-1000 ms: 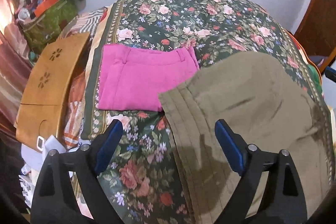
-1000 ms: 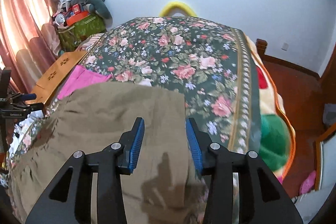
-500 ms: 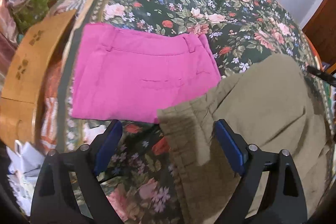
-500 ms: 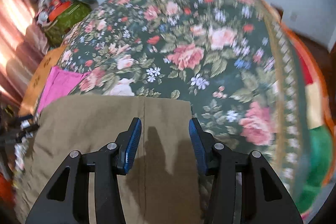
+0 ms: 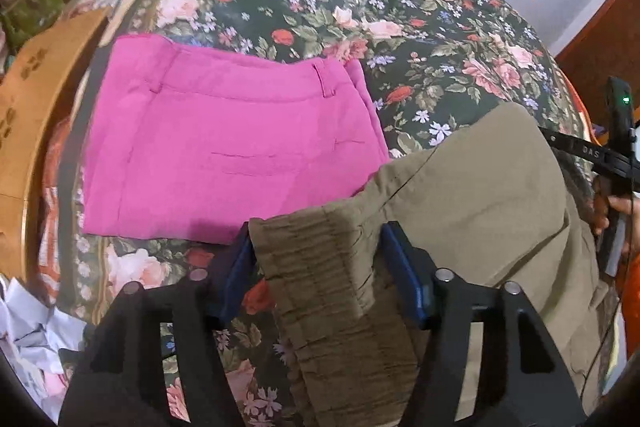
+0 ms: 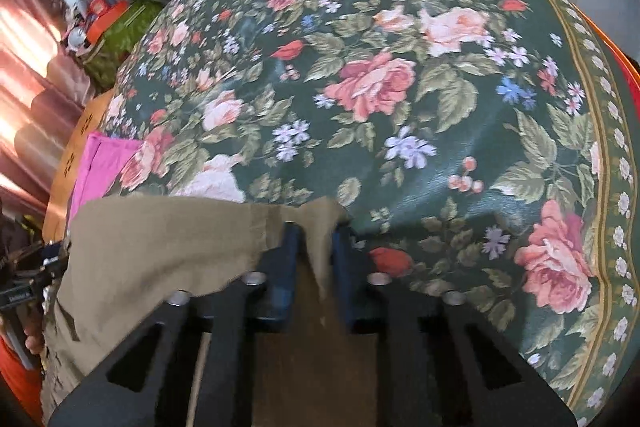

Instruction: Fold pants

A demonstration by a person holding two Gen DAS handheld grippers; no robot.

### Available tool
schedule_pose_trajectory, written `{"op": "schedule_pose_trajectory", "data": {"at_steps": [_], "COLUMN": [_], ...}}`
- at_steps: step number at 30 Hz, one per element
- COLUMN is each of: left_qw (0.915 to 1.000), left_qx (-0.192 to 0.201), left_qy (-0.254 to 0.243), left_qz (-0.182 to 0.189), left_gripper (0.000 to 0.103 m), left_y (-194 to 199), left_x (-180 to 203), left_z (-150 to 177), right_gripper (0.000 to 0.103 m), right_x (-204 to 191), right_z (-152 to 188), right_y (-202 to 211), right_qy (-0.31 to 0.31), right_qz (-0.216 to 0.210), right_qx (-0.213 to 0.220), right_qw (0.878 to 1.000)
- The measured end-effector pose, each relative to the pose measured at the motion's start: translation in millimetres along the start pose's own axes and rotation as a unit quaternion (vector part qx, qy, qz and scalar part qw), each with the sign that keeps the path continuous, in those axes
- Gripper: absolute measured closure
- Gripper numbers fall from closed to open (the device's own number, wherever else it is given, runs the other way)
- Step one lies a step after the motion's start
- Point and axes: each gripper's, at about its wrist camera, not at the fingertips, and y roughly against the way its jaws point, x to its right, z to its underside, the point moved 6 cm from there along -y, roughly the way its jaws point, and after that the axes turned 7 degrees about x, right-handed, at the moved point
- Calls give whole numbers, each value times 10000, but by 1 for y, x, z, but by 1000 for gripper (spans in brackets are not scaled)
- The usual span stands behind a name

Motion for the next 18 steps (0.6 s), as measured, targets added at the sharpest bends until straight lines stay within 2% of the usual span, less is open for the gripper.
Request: {"op": "schedule_pose_trajectory", "data": {"at_steps": [4, 9, 12, 15, 18], "left_qw": [9994, 9965, 9935, 9898, 9880], "left_qx": [155, 671, 974, 1294, 1432], "left_qy": [-151, -299, -384, -424, -477], "left_qz": [-257, -400, -451, -411, -343], "left_gripper": [55, 56, 56, 56, 56], "left_y": [12, 56, 83, 114, 133], "left_x": [3, 9, 17, 27, 35], "left_z": [-3, -24, -38, -50, -51], "right_gripper": [95, 95, 95, 95, 95], "right_x": [-3, -9, -25, -39, -51], "right_z": [-6, -30, -53, -71, -72], "right_y": [15, 64, 107, 157, 190], "right_qy": [132, 324, 523, 602, 756], "right_qz": [265, 408, 452, 423, 449], "right_qx": [382, 1017, 1510, 1985, 2221], "right_qw": [9988, 9935, 9861, 9773, 9711]}}
